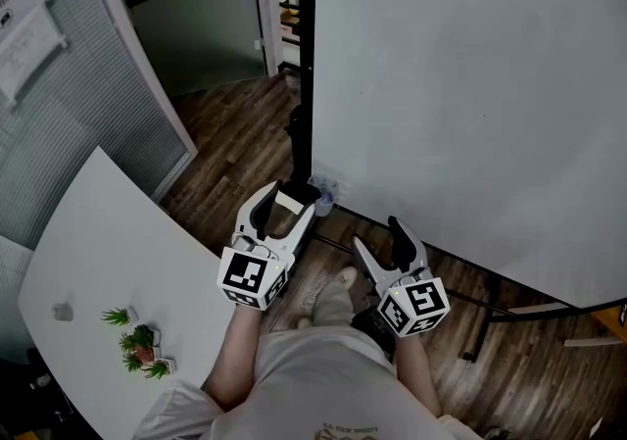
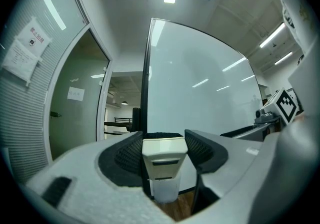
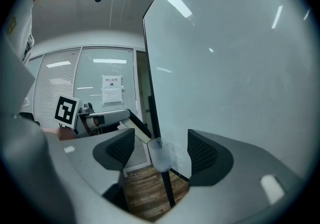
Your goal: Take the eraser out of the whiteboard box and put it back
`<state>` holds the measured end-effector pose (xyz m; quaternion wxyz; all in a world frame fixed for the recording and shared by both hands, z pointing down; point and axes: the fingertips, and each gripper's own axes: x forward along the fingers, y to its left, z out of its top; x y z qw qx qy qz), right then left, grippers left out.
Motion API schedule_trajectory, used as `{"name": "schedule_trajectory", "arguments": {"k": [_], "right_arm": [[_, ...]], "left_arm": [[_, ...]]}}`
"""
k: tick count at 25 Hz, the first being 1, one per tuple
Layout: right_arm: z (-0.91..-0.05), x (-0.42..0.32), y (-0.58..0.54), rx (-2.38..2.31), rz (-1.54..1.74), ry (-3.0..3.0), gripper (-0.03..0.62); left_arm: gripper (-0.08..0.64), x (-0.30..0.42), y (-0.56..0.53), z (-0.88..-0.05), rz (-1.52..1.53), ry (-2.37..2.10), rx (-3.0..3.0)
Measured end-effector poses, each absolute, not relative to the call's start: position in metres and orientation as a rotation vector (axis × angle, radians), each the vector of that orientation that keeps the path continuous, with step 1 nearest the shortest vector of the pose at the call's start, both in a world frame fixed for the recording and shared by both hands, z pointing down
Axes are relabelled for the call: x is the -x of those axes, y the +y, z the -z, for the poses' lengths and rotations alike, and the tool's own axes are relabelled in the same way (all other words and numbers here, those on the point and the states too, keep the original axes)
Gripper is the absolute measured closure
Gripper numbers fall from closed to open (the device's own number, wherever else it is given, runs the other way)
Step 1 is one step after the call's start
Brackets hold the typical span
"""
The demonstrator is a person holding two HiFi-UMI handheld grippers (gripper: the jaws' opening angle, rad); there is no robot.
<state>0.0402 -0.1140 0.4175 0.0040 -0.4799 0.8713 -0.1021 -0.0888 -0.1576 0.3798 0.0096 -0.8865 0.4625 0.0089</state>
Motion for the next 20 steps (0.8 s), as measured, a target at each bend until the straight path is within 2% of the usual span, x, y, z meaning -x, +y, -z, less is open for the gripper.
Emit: {"name": "schedule_trajectory", "arguments": {"k": [20], "right_arm": [[-0.421, -0.048, -0.120, 1.532, 0.336, 2.721, 0.265]], "left_arm": [[0.299, 0.076, -0.167, -0.388, -0.008, 1.410, 2.806]]}}
